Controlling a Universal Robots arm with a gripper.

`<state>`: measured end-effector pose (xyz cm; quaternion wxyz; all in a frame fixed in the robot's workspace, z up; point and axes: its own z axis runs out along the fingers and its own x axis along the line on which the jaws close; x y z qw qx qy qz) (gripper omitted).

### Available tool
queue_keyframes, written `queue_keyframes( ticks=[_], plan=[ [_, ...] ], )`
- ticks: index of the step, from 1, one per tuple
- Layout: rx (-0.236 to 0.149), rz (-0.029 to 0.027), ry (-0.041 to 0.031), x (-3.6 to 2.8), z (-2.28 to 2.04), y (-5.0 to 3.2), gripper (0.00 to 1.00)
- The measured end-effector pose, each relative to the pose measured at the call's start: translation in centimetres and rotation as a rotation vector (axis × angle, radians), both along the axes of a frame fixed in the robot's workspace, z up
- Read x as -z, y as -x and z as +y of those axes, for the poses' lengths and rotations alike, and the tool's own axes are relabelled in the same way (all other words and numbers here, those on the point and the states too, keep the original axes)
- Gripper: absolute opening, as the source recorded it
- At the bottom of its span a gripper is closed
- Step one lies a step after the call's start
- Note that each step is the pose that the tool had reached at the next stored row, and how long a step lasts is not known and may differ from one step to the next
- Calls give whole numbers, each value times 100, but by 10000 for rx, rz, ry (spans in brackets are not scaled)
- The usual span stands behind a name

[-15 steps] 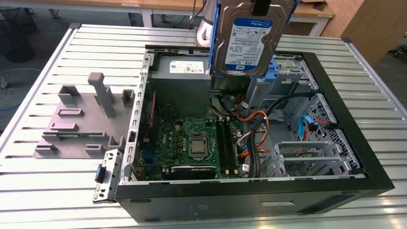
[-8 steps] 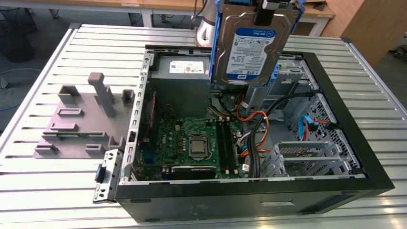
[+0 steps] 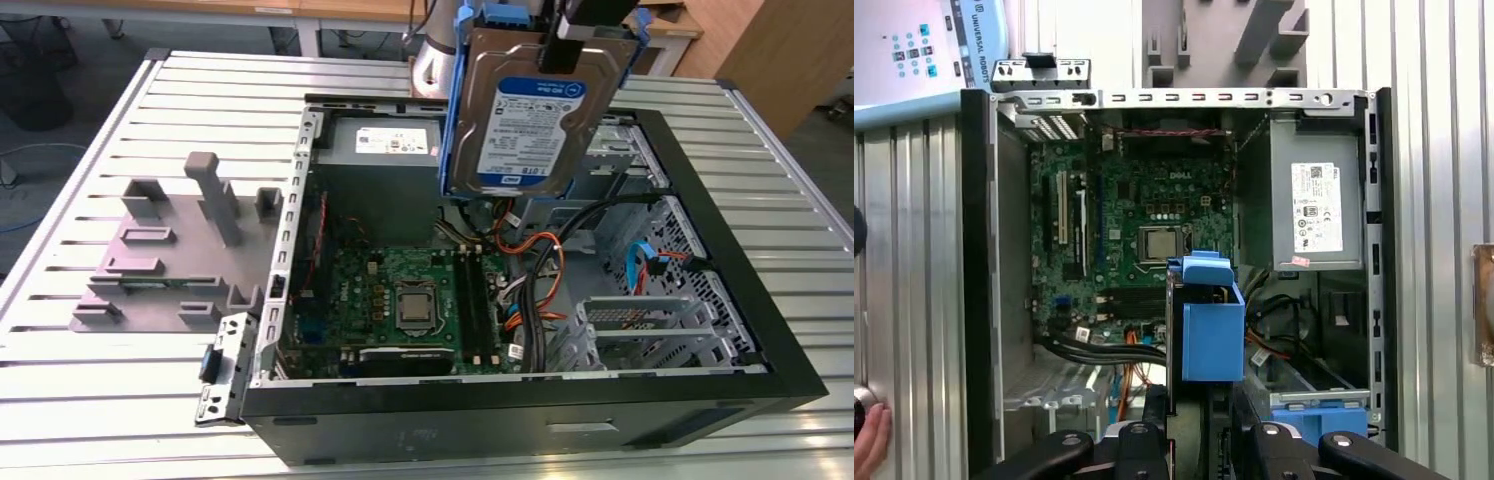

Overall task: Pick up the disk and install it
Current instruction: 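Pick up the disk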

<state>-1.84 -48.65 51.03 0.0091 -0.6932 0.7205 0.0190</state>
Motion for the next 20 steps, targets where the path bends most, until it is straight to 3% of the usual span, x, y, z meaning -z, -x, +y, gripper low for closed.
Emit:
queue_keyframes(
  ticks=[7, 16, 20],
  plan=[
    [0, 0, 5, 18, -193, 0, 35],
    [0, 0, 15, 49, -400, 0, 35],
    [0, 0, 17, 70, -519, 0, 35]
  ],
)
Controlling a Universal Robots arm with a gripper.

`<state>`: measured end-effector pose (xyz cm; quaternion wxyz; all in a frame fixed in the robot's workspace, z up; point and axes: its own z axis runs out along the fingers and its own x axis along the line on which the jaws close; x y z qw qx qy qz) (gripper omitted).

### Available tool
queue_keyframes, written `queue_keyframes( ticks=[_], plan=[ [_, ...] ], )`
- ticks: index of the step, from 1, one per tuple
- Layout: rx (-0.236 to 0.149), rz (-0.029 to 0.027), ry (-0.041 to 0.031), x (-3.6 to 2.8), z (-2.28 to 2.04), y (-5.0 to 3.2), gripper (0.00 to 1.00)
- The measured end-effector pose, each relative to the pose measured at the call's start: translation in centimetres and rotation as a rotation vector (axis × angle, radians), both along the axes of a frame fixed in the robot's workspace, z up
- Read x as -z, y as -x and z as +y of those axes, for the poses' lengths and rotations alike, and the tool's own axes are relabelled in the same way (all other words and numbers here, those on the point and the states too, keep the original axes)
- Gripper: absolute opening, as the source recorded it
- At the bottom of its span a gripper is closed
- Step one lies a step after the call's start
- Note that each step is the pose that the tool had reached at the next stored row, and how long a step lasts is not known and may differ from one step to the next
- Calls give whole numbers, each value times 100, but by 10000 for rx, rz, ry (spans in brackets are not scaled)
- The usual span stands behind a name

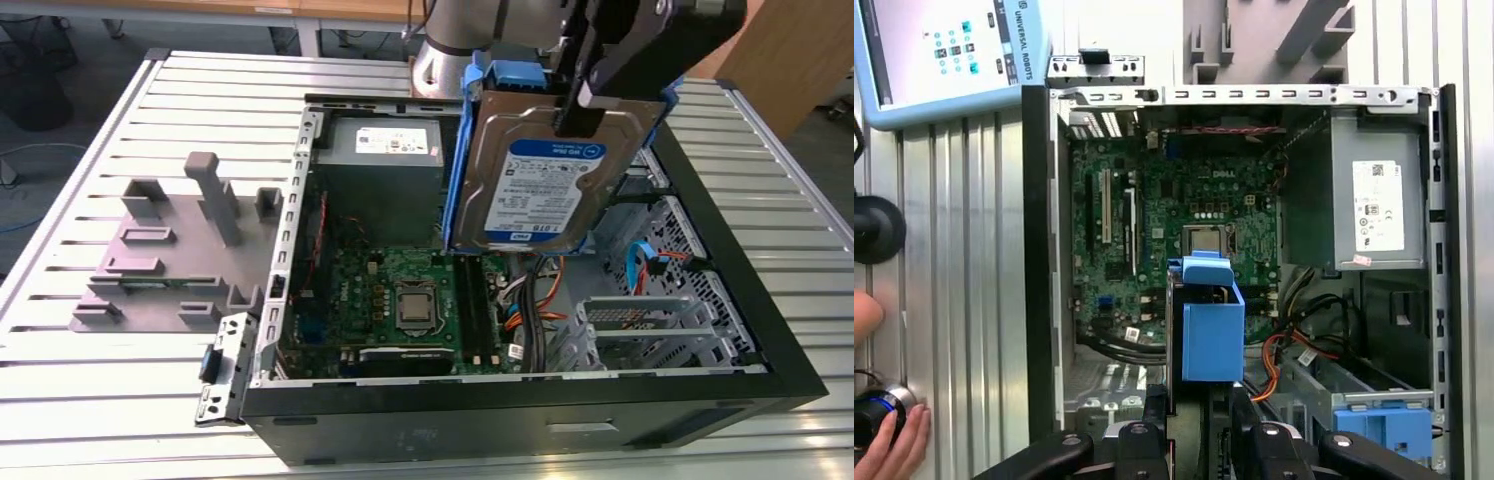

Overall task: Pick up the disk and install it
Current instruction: 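Pick up the disk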

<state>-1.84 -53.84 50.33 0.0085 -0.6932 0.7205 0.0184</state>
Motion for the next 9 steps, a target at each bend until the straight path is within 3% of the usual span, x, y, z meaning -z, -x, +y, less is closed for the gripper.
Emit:
queue_keyframes(
  ticks=[6, 9],
  plan=[
    [-1, 0, -2, 44, -201, 0, 35],
    [1, -1, -3, 50, -217, 1, 35]
  ],
)
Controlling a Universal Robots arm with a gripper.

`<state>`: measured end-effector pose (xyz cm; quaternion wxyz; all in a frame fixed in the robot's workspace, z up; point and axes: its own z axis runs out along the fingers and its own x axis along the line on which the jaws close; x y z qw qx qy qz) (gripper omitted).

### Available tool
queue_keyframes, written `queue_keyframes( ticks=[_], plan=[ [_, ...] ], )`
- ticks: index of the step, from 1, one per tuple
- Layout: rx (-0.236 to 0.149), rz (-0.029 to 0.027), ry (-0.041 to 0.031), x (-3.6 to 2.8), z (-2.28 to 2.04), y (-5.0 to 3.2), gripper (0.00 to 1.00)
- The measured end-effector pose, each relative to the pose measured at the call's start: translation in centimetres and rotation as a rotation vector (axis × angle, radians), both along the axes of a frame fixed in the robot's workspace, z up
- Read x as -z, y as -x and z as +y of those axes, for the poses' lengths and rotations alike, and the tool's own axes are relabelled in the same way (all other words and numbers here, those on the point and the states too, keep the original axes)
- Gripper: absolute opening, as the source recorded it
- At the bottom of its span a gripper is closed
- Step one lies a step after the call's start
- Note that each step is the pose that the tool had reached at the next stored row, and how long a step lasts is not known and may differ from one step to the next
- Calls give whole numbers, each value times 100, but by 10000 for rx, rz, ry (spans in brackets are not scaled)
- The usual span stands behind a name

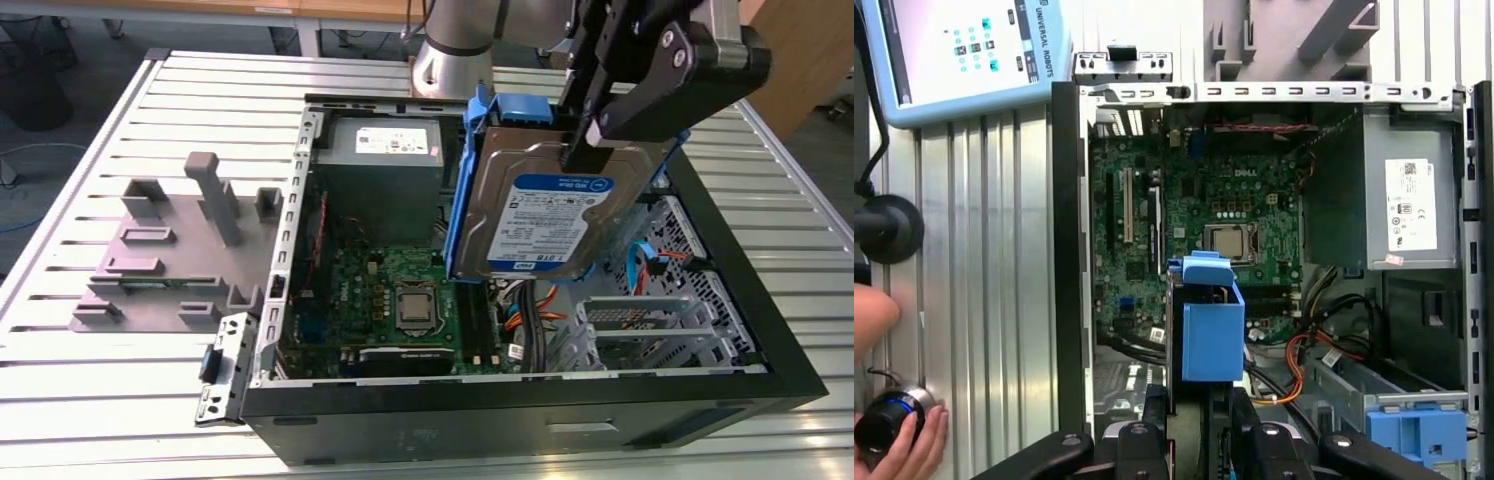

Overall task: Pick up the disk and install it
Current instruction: 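Pick up the disk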

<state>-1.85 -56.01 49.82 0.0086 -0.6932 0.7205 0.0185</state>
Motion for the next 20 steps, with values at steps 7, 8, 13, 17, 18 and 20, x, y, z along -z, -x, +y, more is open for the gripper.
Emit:
queue_keyframes(
  ticks=[7, 8, 13, 17, 18, 20],
  plan=[
    [-1, 0, 1, 8, 0, 0, 35],
    [-1, 0, 1, 8, 0, 0, 35],
    [-1, 0, 0, 9, 0, -18, 35],
    [0, 0, 1, 10, 0, -46, 35],
    [0, 0, 0, 11, 0, -56, 35],
    [-1, 0, -1, 17, 0, -79, 35]
  ],
)
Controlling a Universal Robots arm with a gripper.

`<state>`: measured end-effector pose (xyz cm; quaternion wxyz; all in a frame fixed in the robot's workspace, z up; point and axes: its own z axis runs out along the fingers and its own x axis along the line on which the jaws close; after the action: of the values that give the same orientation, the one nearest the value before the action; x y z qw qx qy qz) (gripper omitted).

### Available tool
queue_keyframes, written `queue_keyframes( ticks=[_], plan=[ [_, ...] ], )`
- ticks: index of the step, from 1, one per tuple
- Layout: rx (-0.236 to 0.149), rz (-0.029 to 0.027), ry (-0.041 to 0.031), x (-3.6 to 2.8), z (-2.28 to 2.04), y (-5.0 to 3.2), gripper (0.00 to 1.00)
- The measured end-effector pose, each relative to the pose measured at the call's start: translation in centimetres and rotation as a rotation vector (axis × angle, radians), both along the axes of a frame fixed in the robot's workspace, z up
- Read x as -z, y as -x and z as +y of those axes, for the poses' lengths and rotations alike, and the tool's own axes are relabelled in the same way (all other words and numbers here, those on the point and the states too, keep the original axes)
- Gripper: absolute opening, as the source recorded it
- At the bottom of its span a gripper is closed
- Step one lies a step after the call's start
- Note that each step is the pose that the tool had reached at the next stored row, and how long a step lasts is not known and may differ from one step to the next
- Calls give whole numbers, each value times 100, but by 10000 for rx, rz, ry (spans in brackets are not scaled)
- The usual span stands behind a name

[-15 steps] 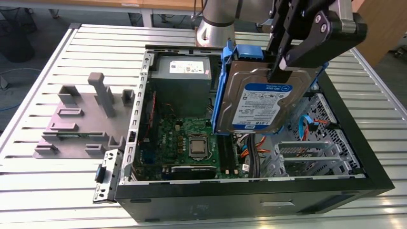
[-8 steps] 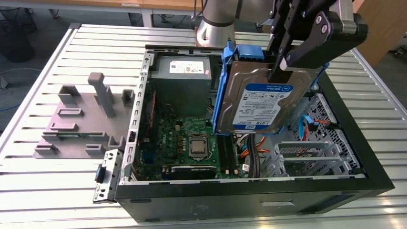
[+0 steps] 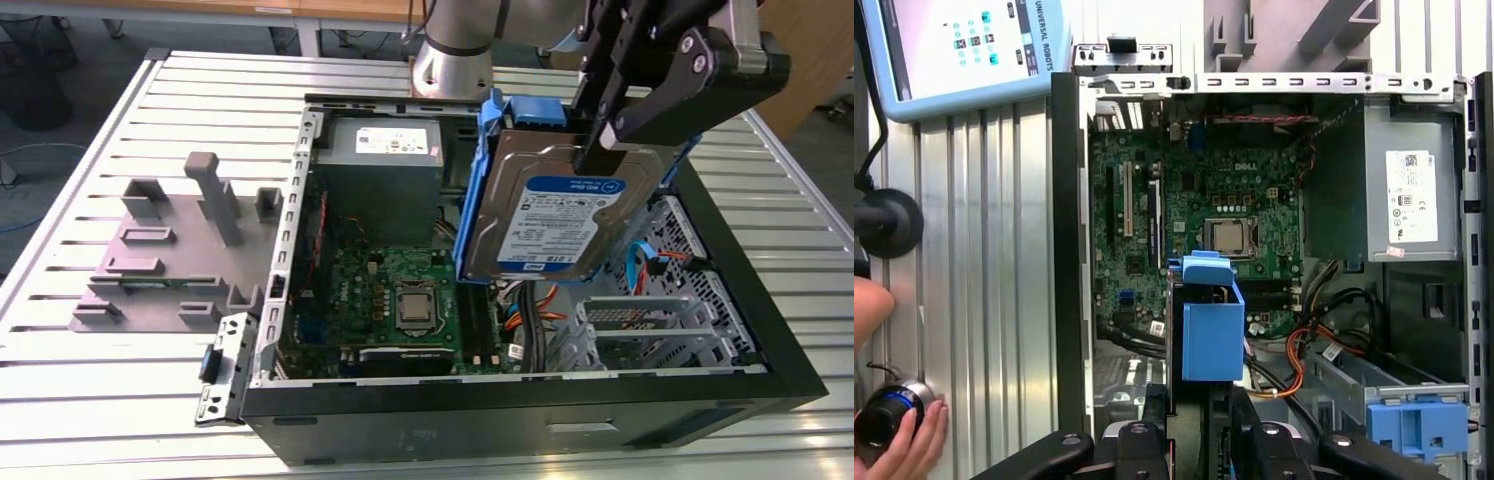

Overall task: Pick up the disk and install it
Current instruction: 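Pick up the disk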

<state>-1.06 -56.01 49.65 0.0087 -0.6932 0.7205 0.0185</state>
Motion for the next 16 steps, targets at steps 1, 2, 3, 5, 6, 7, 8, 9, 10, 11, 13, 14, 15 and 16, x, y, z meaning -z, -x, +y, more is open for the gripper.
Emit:
queue_keyframes(
  ticks=[1, 2, 3, 5, 6, 7, 8, 9, 10, 11, 13, 14, 15, 16],
  plan=[
    [-1, 1, 2, 6, 0, -8, 35],
    [0, 0, 1, 17, 0, -13, 35],
    [0, 0, 2, 31, 0, -17, 35],
    [0, 0, 1, 57, 0, -29, 35],
    [0, 0, 1, 66, 0, -37, 35],
    [1, 0, 2, 70, 0, -45, 35],
    [0, 1, 2, 70, 0, -47, 35],
    [1, 1, 3, 70, 0, -47, 35],
    [1, 1, 3, 70, 0, -47, 35],
    [1, 0, 3, 71, 0, -47, 35],
    [0, 0, 2, 72, -2, -48, 35],
    [-1, 1, 3, 74, -8, -49, 35],
    [-2, 1, 2, 78, -17, -50, 35],
    [-1, 0, 3, 81, -29, -51, 35]
  ],
)
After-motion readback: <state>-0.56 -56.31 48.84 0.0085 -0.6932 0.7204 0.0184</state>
